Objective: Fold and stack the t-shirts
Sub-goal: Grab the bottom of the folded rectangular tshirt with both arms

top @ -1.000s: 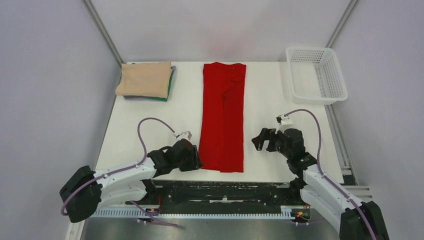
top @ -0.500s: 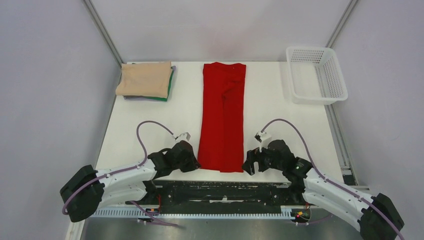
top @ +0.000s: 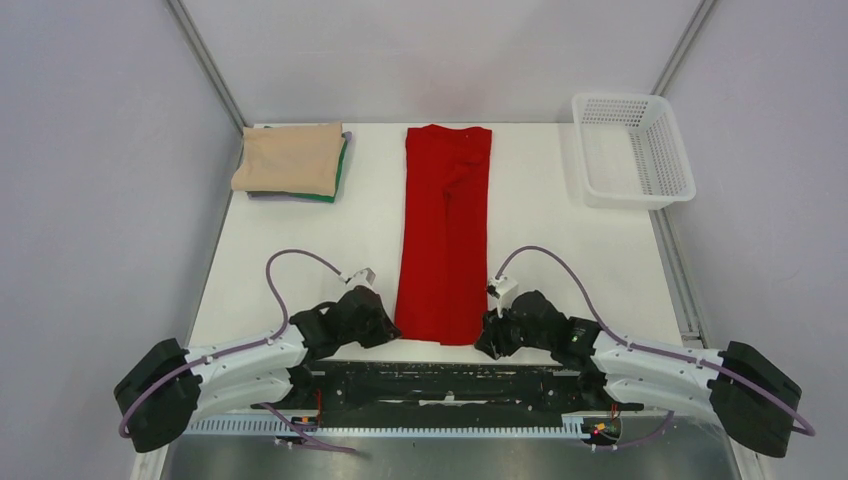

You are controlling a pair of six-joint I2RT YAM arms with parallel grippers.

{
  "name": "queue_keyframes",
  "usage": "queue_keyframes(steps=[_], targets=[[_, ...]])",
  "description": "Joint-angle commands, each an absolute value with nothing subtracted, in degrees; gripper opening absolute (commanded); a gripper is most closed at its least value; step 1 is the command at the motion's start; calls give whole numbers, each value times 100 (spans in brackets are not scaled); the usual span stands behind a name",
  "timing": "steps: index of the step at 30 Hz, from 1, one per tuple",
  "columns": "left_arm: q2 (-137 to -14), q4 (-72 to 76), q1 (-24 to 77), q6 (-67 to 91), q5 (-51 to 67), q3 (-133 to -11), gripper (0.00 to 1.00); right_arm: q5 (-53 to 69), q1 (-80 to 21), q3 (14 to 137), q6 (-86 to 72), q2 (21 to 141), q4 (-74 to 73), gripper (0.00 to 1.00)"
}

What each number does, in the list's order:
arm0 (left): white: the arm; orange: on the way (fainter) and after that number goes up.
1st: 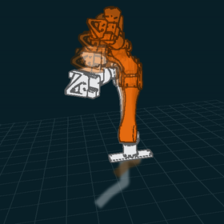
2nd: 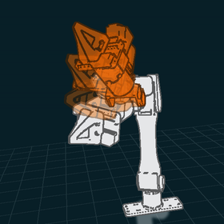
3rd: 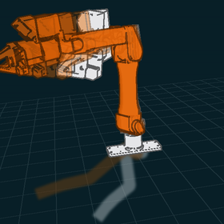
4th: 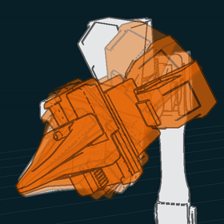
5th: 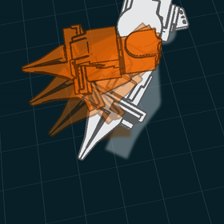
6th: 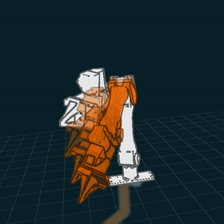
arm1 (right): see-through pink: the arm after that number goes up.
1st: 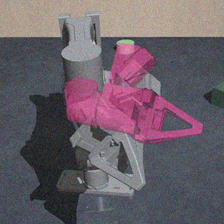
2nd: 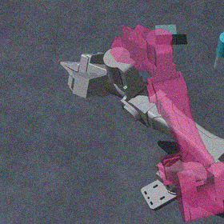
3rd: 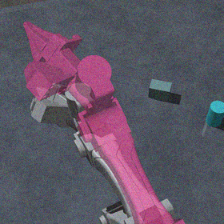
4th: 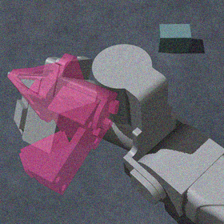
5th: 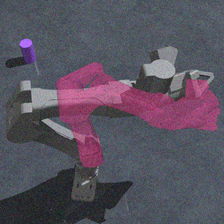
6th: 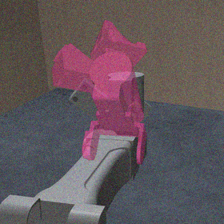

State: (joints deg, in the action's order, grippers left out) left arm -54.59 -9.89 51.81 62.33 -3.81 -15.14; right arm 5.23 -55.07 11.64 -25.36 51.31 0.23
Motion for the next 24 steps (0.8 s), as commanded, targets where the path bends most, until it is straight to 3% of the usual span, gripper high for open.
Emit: queue_keyframes(steps=[1, 4, 5, 15, 24], targets=[[-5423, -1247, 5174, 6405, -221, -1303, 2, 216, -5646, 1172, -2547, 5410, -48, 34], [-5368, -1280, 5207, 6444, -166, -1277, 2, 144, -5693, 1168, -2560, 5445, -46, 3], [-5315, -1327, 5244, 6496, -194, -1270, 2, 145, -5717, 1146, -2575, 5422, -47, 0], [-4270, -1991, 6193, 6983, -683, -1193, 2, 263, -6323, 913, -3192, 4654, -200, 0], [-4246, -1222, 6159, 6446, -801, -1459, 2, -520, -6337, 1100, -3163, 4495, 243, 0]])
